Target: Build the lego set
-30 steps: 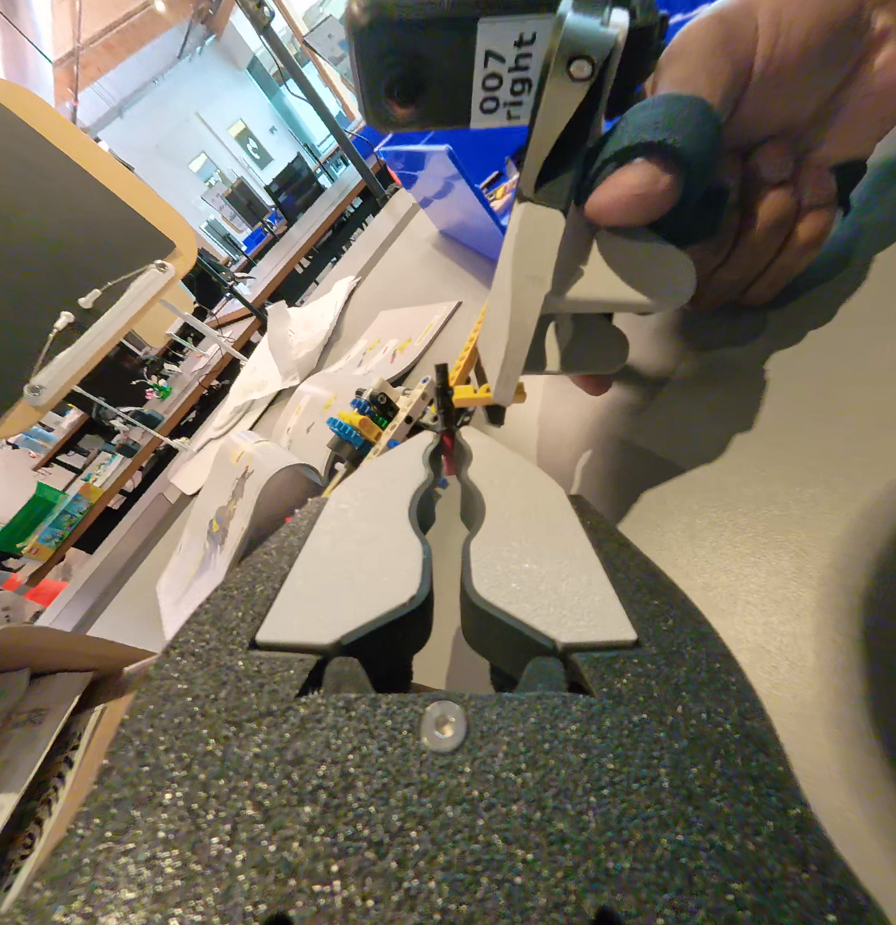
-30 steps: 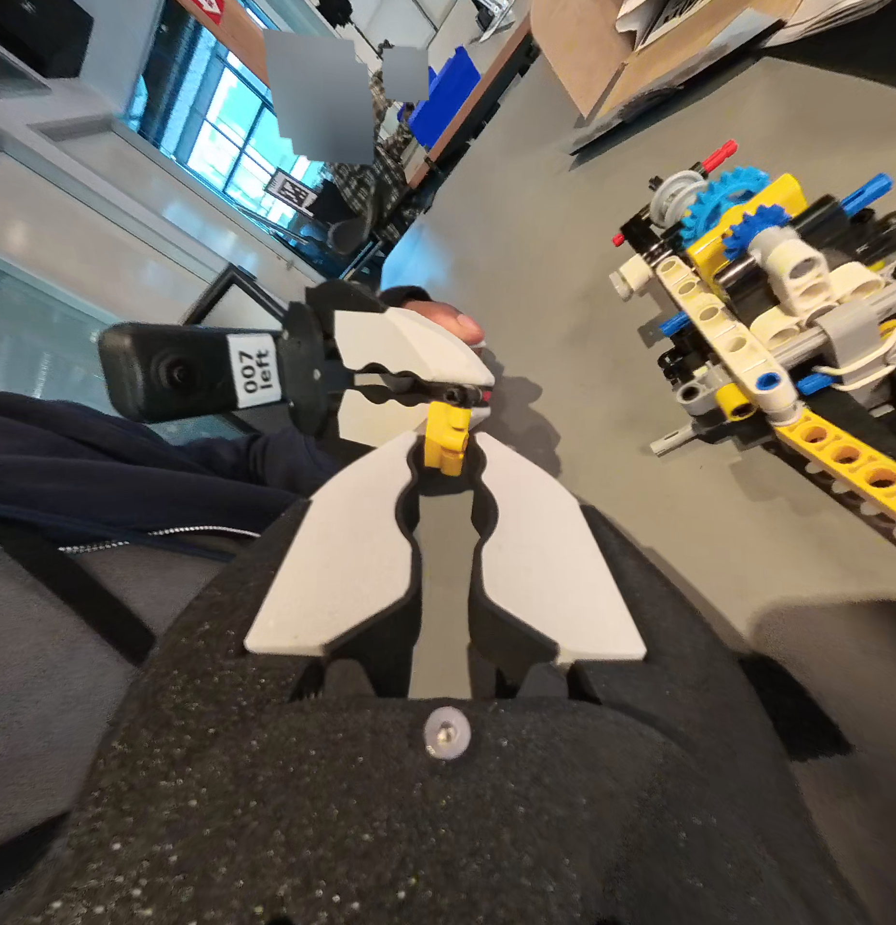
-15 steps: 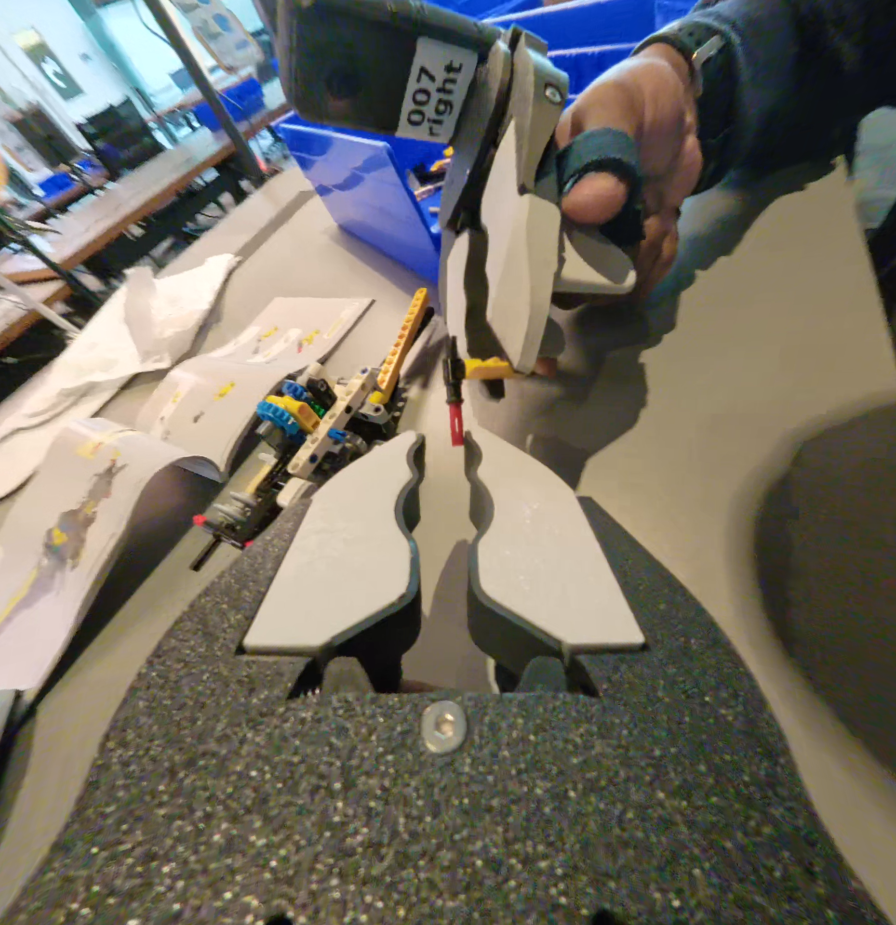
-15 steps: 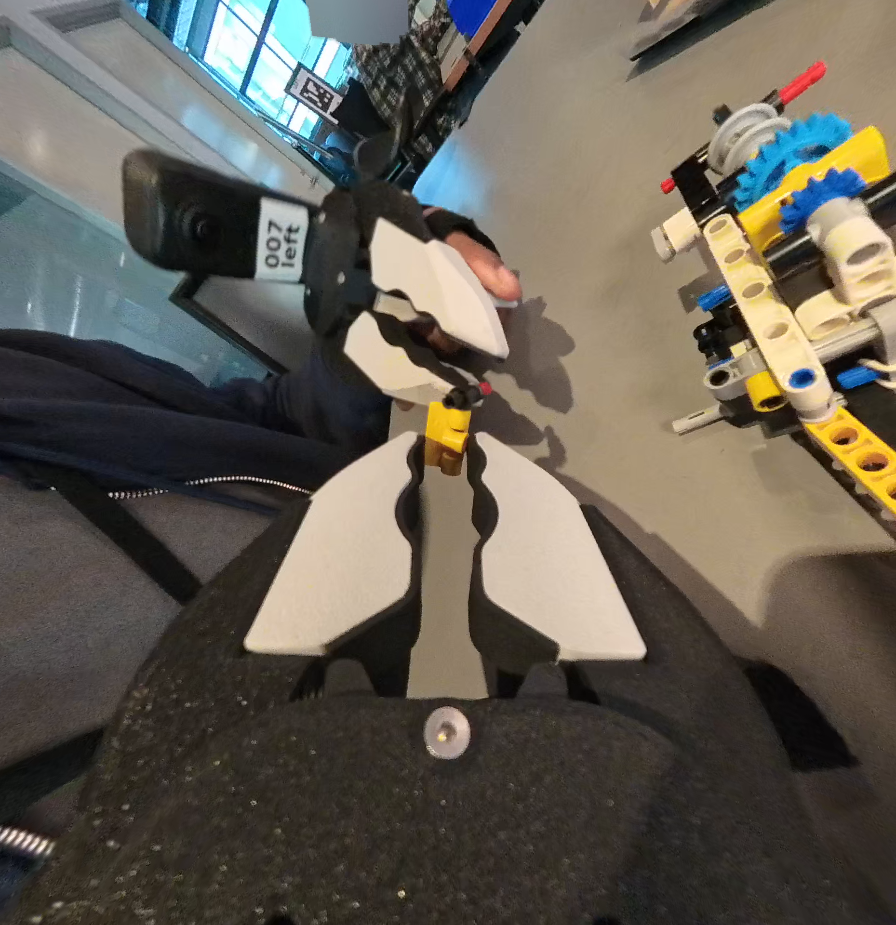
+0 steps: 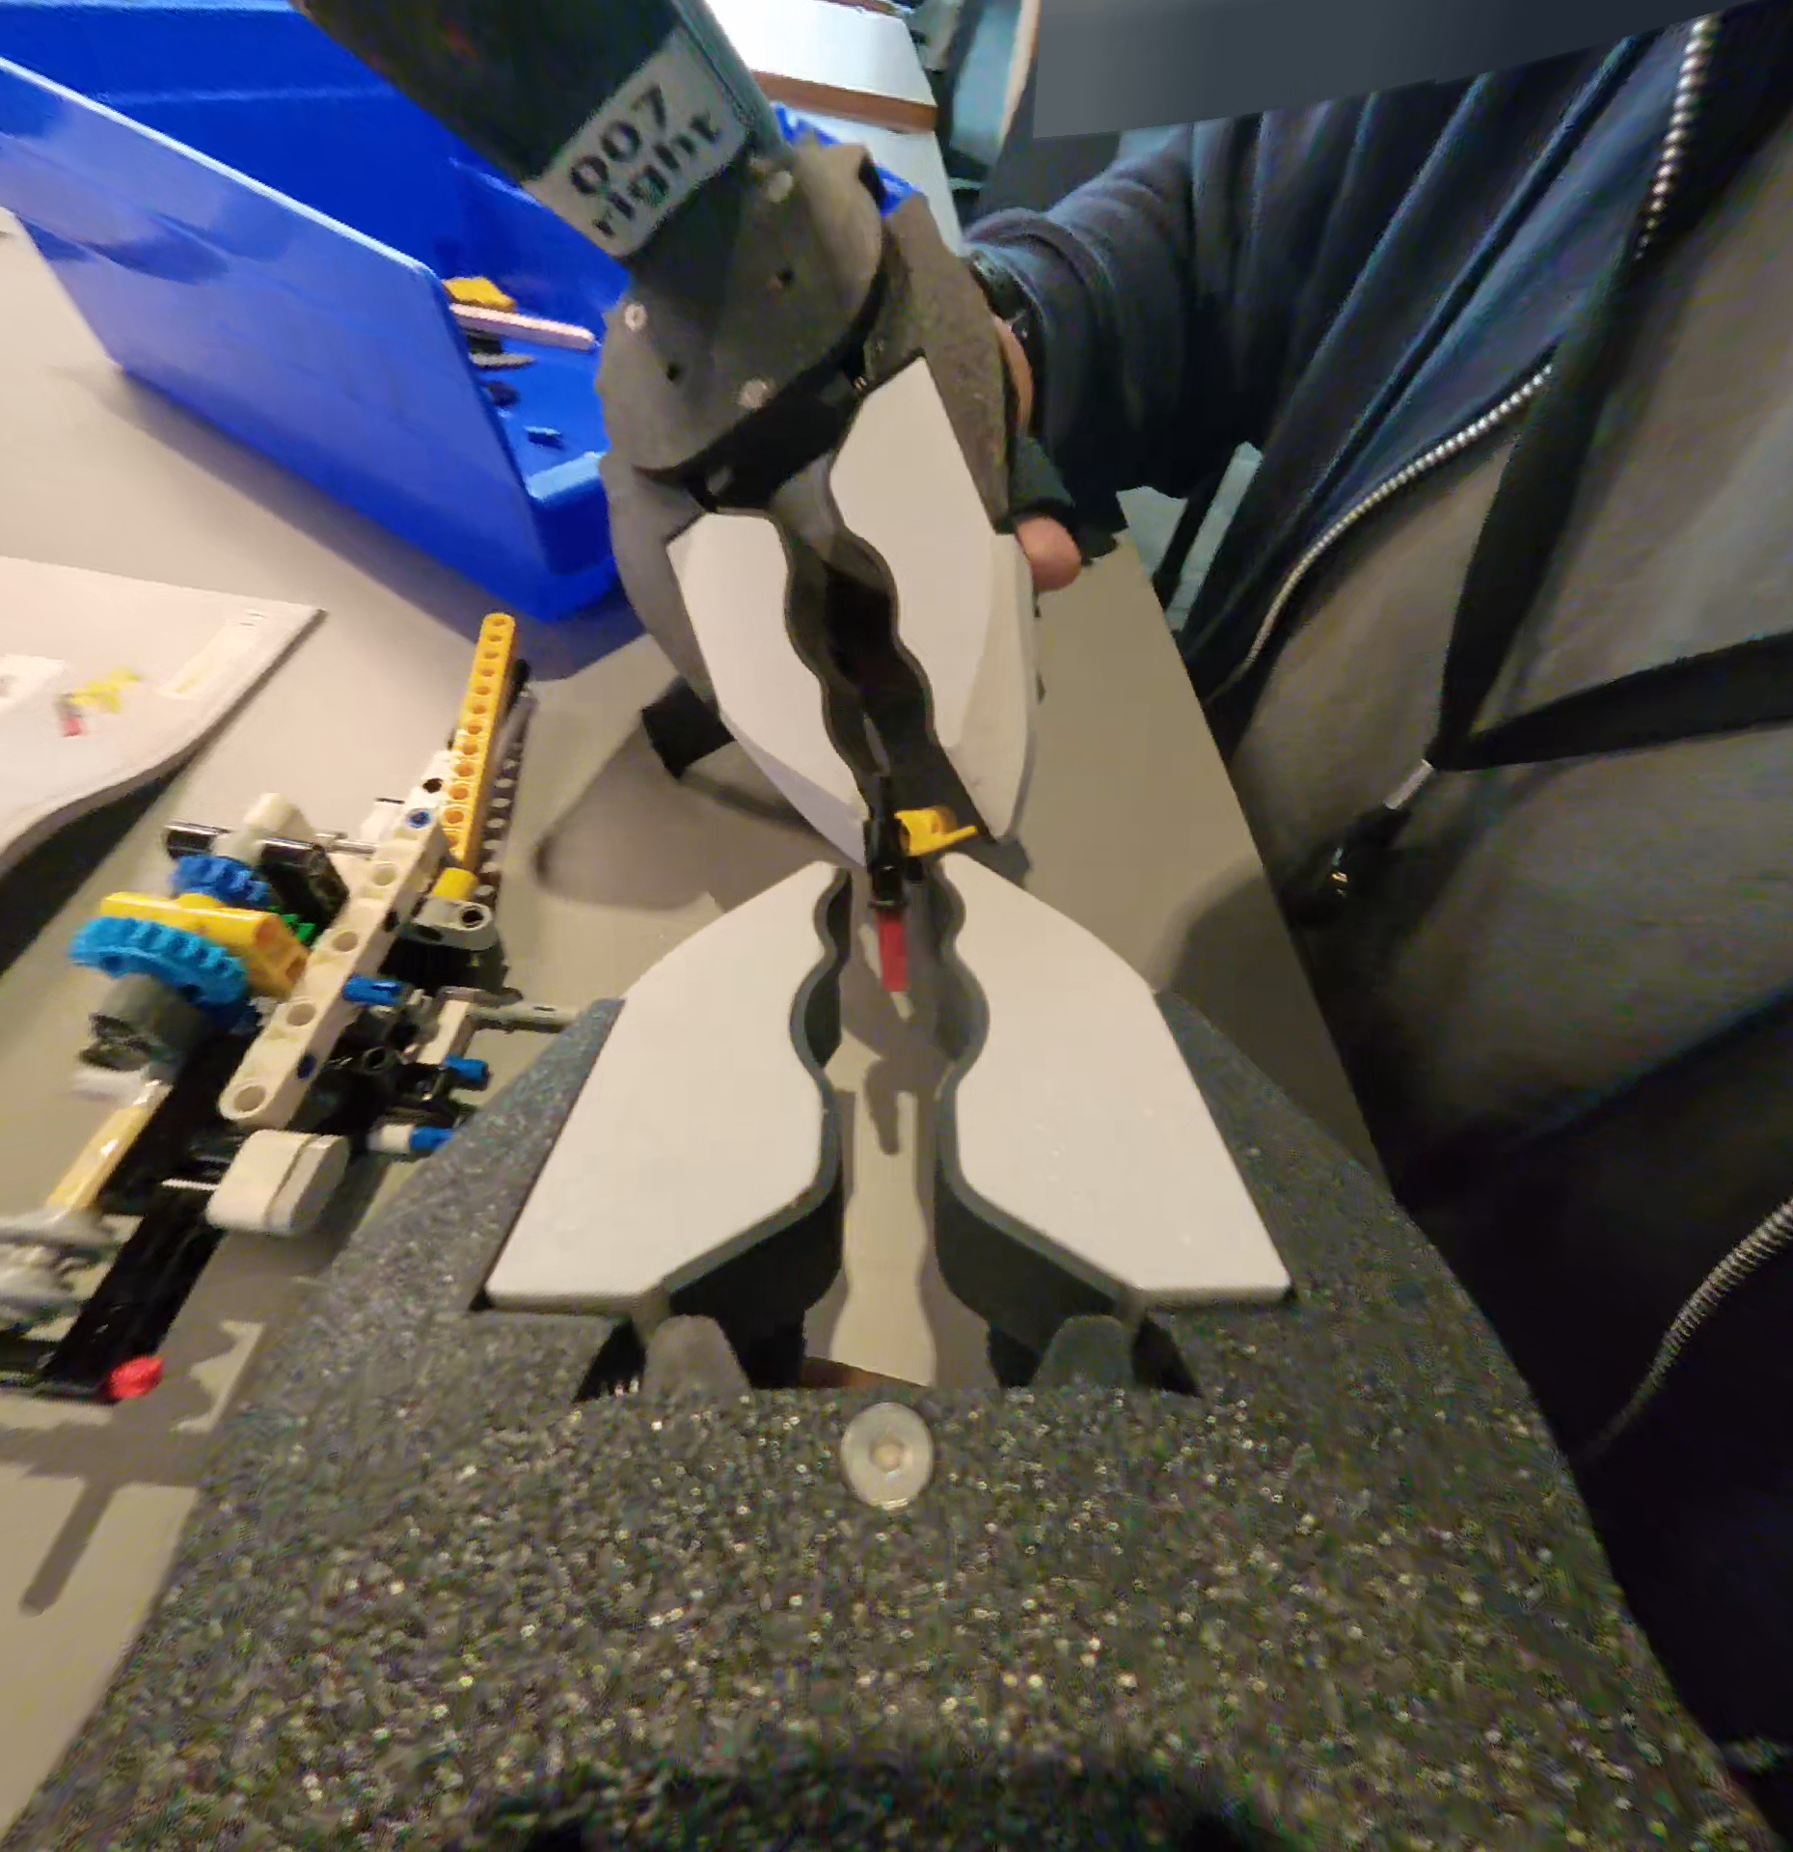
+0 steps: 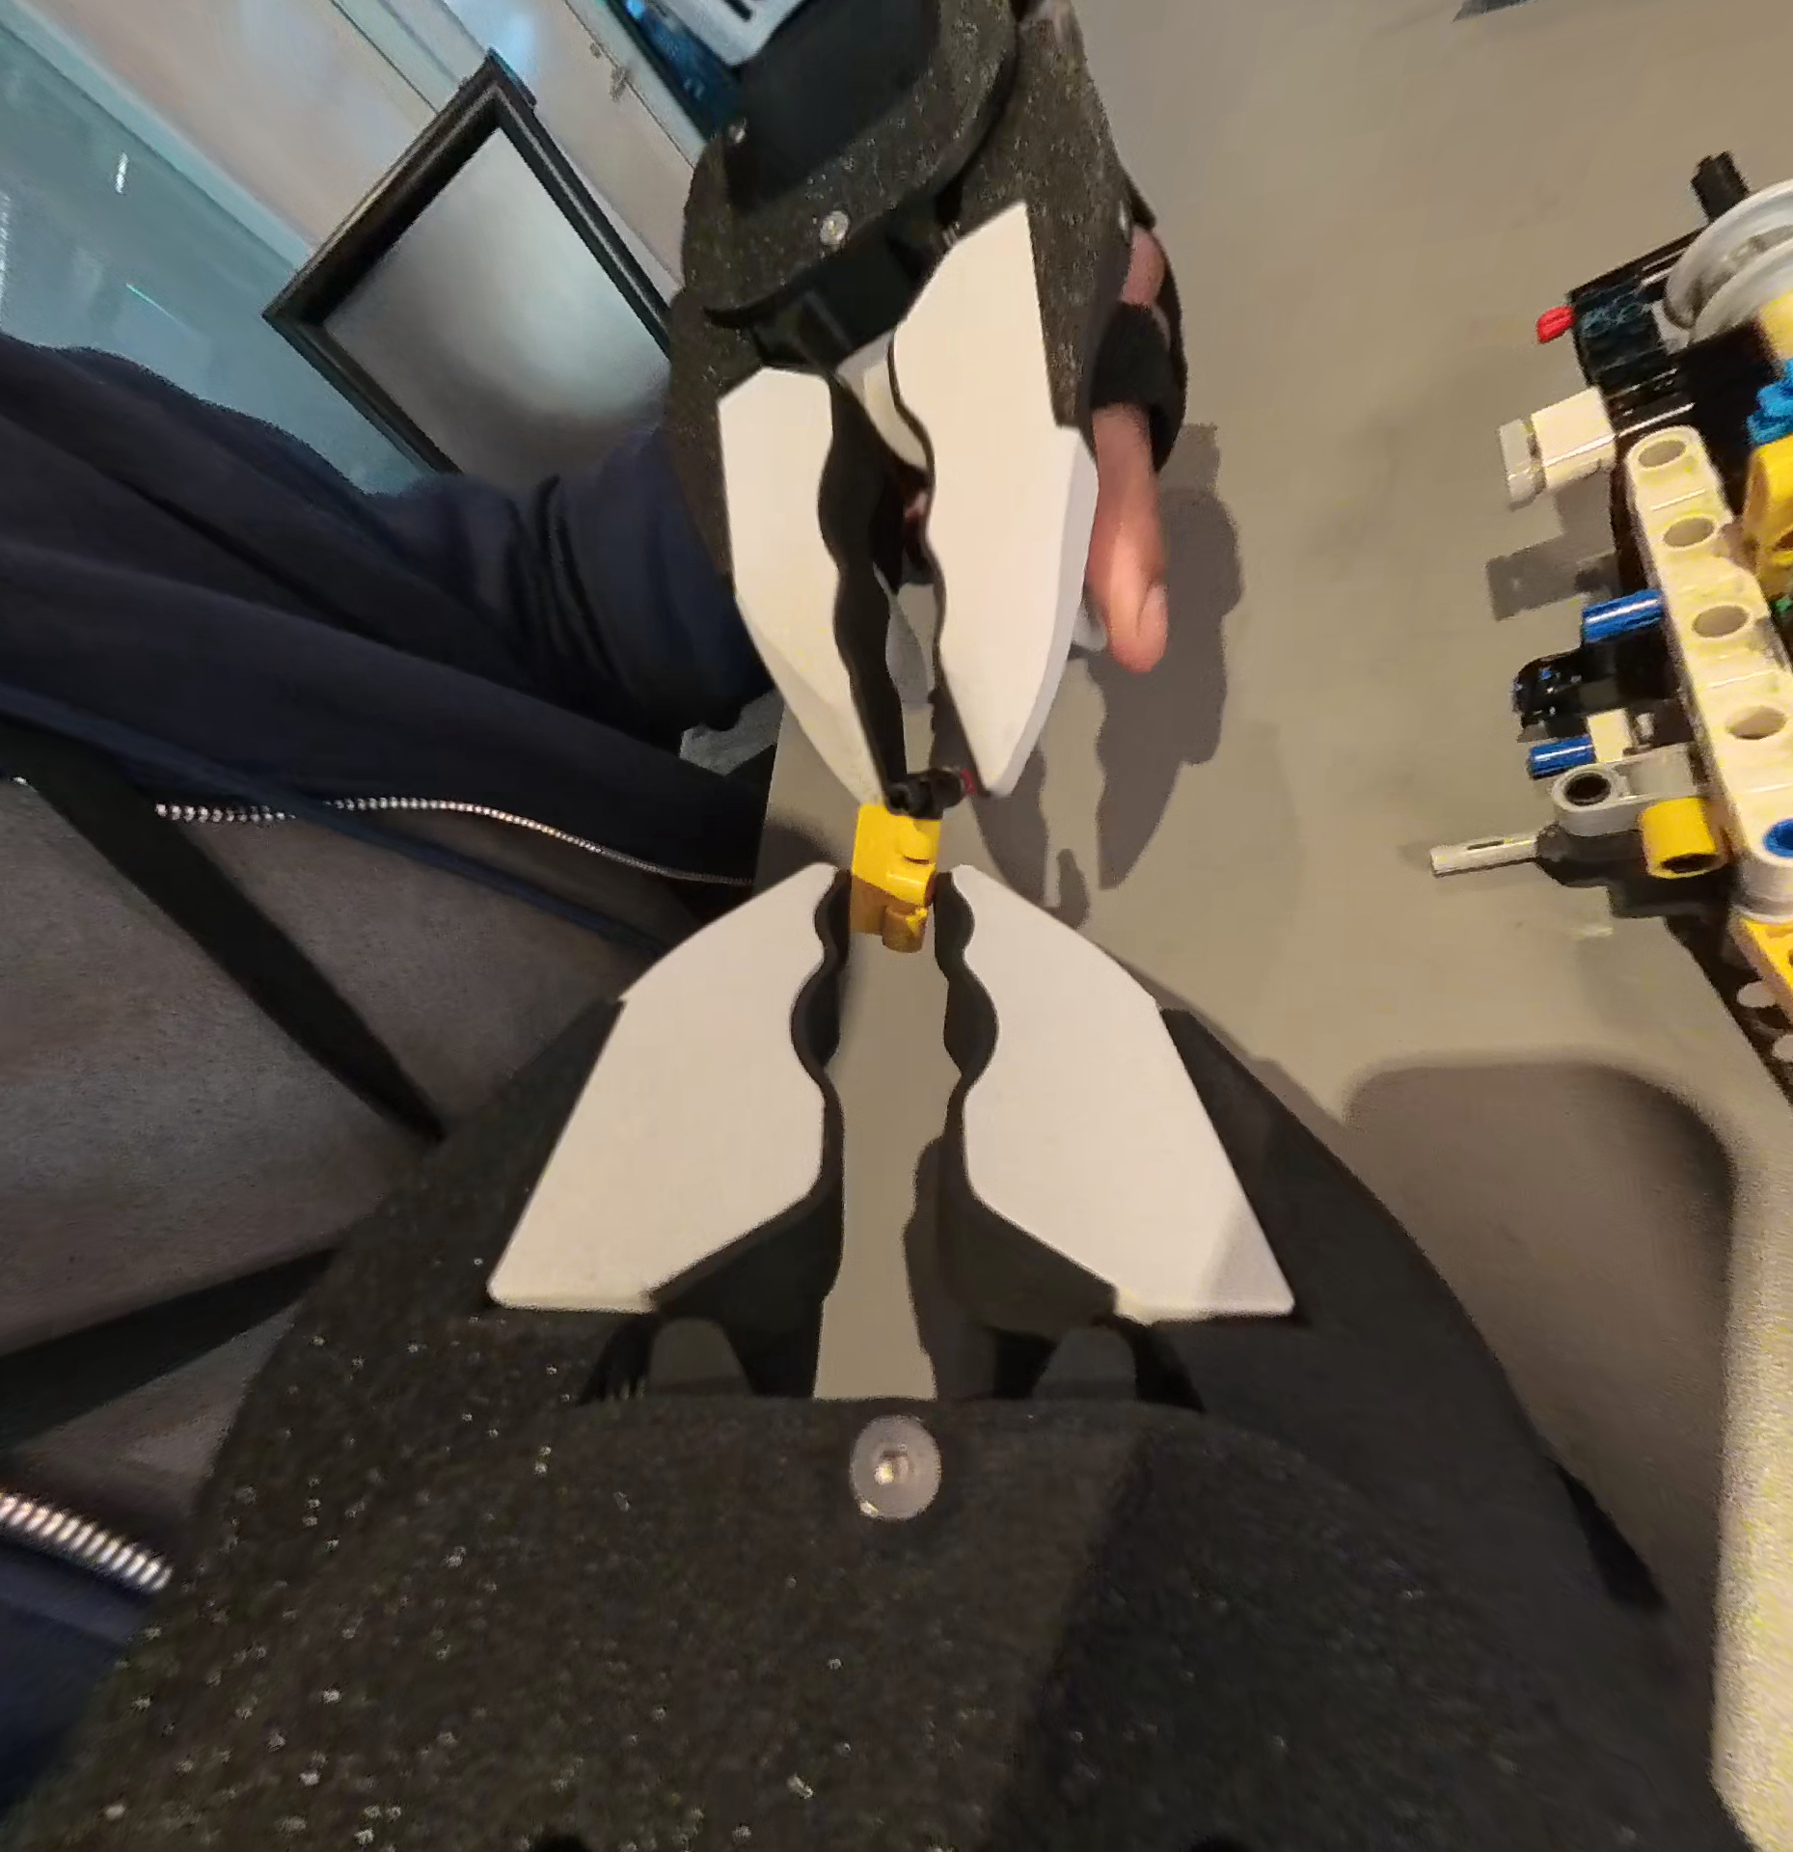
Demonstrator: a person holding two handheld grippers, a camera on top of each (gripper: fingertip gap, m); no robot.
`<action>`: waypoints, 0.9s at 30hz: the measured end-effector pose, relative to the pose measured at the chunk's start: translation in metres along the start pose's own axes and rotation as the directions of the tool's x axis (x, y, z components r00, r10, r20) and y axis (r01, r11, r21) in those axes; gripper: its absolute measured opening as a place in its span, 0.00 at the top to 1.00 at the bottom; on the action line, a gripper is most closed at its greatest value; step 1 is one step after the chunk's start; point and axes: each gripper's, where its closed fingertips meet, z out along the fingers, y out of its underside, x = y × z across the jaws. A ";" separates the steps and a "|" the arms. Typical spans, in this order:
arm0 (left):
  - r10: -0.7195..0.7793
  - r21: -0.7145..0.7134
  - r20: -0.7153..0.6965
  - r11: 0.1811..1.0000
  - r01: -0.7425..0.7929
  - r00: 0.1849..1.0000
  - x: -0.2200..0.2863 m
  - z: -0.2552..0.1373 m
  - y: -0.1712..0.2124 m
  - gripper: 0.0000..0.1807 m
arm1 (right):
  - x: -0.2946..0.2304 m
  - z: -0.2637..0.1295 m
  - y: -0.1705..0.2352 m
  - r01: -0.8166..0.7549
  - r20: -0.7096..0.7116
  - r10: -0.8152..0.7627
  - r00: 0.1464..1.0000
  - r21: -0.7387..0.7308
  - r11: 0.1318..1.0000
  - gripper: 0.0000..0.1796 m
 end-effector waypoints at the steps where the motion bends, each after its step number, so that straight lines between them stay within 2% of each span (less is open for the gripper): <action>1: -0.001 -0.010 -0.015 1.000 0.001 1.000 0.002 0.002 0.002 0.92 | 0.000 0.000 0.001 0.004 -0.001 -0.004 1.000 -0.003 1.000 0.91; 5: -0.045 -0.011 -0.034 0.999 0.045 0.998 0.001 0.005 0.005 0.96 | 0.001 0.000 0.002 0.018 0.005 -0.018 1.000 -0.008 1.000 0.91; 7: -0.126 0.015 -0.050 0.992 0.127 0.991 -0.001 0.003 0.002 0.96 | 0.001 -0.003 -0.003 0.031 0.005 -0.031 1.000 0.026 0.999 0.90; 11: -0.317 0.115 -0.073 0.939 0.323 0.946 -0.010 -0.006 -0.009 0.96 | 0.006 -0.016 -0.017 0.065 -0.039 -0.061 0.997 0.107 0.992 0.81; 16: -0.498 0.279 -0.134 0.811 0.515 0.857 -0.022 -0.020 -0.024 0.97 | 0.007 -0.024 -0.024 0.107 -0.080 -0.096 0.992 0.155 0.982 0.79; 19: -0.583 0.409 -0.265 0.653 0.637 0.768 -0.028 -0.031 -0.040 0.97 | 0.007 -0.021 -0.024 0.113 -0.089 -0.099 0.991 0.161 0.980 0.80; 22: -0.605 0.488 -0.383 0.510 0.709 0.699 -0.031 -0.039 -0.048 0.96 | 0.008 -0.018 -0.022 0.100 -0.085 -0.087 0.993 0.161 0.982 0.81; 24: -0.609 0.512 -0.412 0.461 0.725 0.678 -0.033 -0.041 -0.050 0.97 | 0.008 -0.017 -0.021 0.095 -0.082 -0.083 0.993 0.160 0.982 0.81; 27: -0.623 0.532 -0.392 0.447 0.720 0.677 -0.037 -0.041 -0.049 0.97 | 0.007 -0.017 -0.022 0.091 -0.079 -0.079 0.994 0.171 0.981 0.82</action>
